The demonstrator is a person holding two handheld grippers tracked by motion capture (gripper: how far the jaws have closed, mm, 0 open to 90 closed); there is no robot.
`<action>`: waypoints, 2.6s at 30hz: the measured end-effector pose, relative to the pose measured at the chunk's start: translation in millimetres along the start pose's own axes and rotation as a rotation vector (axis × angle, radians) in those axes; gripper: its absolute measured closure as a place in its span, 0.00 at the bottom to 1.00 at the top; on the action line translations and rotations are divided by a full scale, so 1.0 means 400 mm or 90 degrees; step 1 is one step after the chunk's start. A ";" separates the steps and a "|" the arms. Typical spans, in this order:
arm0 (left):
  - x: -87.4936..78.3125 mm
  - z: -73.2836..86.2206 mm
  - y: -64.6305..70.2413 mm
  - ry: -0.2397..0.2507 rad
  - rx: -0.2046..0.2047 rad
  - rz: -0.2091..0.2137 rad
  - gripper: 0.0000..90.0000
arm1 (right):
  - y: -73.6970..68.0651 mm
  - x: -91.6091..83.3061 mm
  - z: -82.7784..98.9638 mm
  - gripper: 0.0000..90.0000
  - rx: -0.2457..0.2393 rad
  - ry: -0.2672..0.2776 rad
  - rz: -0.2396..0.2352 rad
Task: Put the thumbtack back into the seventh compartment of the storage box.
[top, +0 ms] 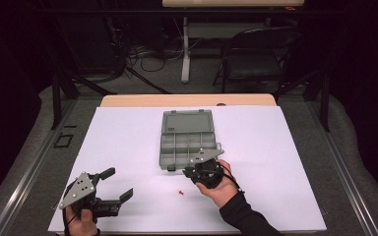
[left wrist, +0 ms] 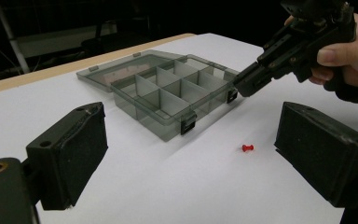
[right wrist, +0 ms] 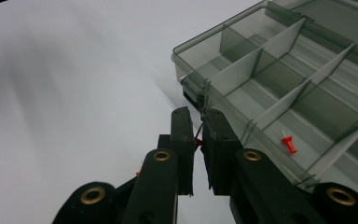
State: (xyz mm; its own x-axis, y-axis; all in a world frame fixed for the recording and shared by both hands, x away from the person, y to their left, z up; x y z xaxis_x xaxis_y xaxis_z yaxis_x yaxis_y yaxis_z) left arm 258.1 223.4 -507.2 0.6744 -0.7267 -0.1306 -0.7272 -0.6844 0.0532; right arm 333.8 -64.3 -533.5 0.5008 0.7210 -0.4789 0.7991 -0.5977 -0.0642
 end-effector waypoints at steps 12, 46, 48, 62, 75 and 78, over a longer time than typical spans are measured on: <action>0.002 0.000 0.000 0.000 -0.001 0.002 0.10 | 0.050 -0.009 -0.045 0.93 0.018 0.011 0.024; -0.001 0.001 -0.004 0.001 -0.004 -0.001 0.10 | 0.145 0.049 -0.056 0.93 0.029 -0.014 0.087; -0.001 0.001 -0.004 0.001 -0.004 0.000 0.10 | 0.148 0.053 -0.053 0.93 0.032 -0.019 0.089; -0.001 0.002 -0.006 -0.001 -0.005 0.003 0.10 | 0.164 0.067 -0.029 0.93 0.033 -0.043 0.099; -0.003 0.001 -0.006 0.000 -0.004 -0.002 0.10 | 0.160 0.070 -0.022 0.88 0.038 -0.049 0.094; -0.002 0.002 -0.006 -0.001 -0.005 -0.002 0.10 | 0.156 0.066 -0.025 0.84 0.036 -0.040 0.093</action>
State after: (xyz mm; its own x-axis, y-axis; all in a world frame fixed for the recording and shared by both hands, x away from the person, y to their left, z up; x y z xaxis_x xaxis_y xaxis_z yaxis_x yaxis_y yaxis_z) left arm 259.3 225.9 -507.9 0.6770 -0.7240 -0.1324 -0.7236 -0.6876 0.0598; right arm 400.3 -79.0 -541.4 0.5874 0.6022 -0.5407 0.6979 -0.7152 -0.0384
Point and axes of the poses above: each handheld gripper's, and its own axes: x roughly forward along the jaws, z roughly out of its underside, y roughly to its right, the point moved 4 cm from there along x, roughly forward along the jaws, and after that the axes turned 10 degrees about y, right-handed, at the moved point
